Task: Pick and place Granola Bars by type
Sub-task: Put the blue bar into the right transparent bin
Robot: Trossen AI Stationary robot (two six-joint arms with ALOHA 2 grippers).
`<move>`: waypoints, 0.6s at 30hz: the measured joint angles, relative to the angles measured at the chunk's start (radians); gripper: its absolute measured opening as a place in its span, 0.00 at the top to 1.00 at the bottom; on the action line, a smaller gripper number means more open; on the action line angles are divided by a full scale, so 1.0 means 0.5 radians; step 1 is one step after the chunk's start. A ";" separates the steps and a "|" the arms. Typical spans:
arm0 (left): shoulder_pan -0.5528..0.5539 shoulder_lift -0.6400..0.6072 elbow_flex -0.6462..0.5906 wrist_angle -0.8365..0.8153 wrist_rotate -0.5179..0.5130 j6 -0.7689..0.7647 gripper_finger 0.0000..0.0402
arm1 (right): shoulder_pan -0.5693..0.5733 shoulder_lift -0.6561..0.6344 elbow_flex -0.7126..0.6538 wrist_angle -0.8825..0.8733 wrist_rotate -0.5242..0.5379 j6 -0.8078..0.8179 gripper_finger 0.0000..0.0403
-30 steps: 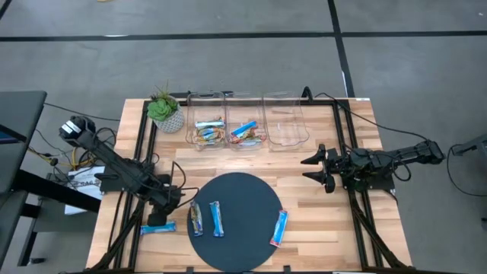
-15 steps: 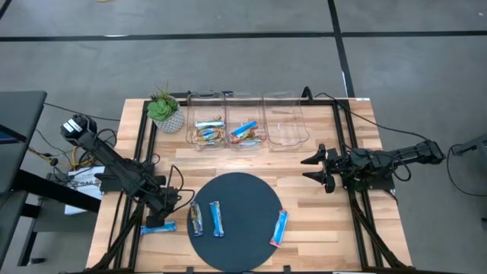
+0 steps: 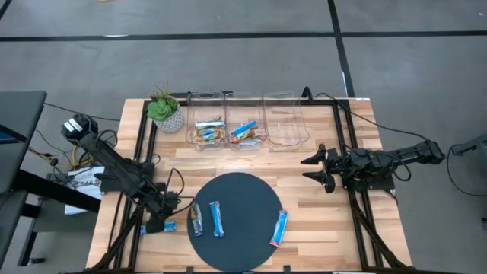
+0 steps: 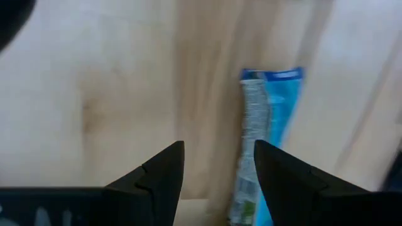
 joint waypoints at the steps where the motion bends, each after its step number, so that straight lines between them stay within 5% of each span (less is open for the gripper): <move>1: -0.008 0.000 0.006 0.011 0.013 -0.010 0.54 | 0.000 0.000 0.000 0.000 0.001 0.000 0.40; 11: -0.062 0.086 0.011 0.142 0.157 0.024 0.53 | 0.001 0.000 0.000 0.000 0.001 0.000 0.40; 18: -0.064 0.196 0.011 0.303 0.248 0.024 0.44 | 0.000 0.000 -0.001 0.000 0.001 0.000 0.40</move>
